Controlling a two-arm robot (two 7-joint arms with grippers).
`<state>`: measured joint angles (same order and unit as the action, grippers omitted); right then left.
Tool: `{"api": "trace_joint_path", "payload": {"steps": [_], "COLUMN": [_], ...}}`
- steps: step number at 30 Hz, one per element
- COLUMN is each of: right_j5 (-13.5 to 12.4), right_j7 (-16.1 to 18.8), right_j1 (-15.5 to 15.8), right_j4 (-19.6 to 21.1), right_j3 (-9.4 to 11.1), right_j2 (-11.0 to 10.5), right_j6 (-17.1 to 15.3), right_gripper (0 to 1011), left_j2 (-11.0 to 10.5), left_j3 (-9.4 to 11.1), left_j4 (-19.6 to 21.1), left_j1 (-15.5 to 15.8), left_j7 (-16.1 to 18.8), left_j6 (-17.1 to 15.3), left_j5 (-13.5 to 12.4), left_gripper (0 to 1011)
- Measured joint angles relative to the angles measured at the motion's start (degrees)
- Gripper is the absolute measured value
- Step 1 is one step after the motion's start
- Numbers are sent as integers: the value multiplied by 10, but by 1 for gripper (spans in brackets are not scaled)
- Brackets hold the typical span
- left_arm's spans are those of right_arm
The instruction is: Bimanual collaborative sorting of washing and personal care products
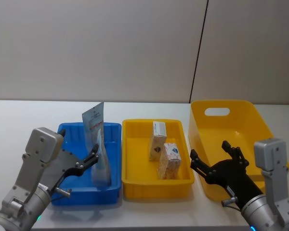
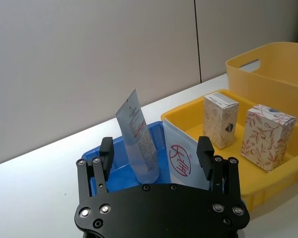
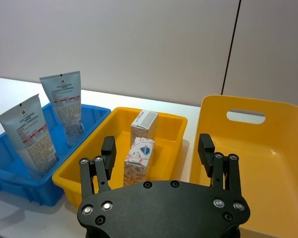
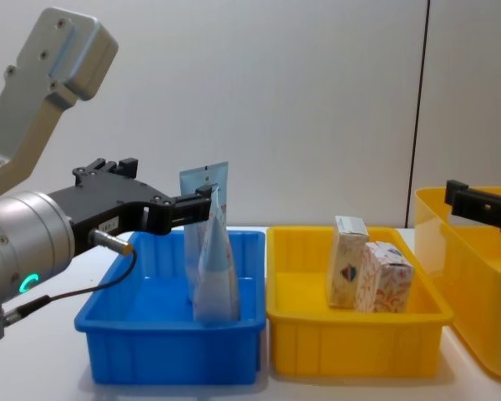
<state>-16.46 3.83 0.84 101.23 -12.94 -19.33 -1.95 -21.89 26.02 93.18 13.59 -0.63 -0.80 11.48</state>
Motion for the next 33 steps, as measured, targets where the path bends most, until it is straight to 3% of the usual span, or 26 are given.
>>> {"api": "trace_joint_path", "payload": {"steps": [33], "right_j5": [0], "right_j7": [0], "right_j1": [0], "right_j4": [0], "right_j3": [0], "right_j2": [0], "right_j6": [0], "right_gripper": [1003], "left_j2": [0], "left_j3": [0], "left_j4": [0], "left_j1": [0], "left_j7": [0], "left_j6": [0], "left_j5": [0], "left_gripper": [1001]}}
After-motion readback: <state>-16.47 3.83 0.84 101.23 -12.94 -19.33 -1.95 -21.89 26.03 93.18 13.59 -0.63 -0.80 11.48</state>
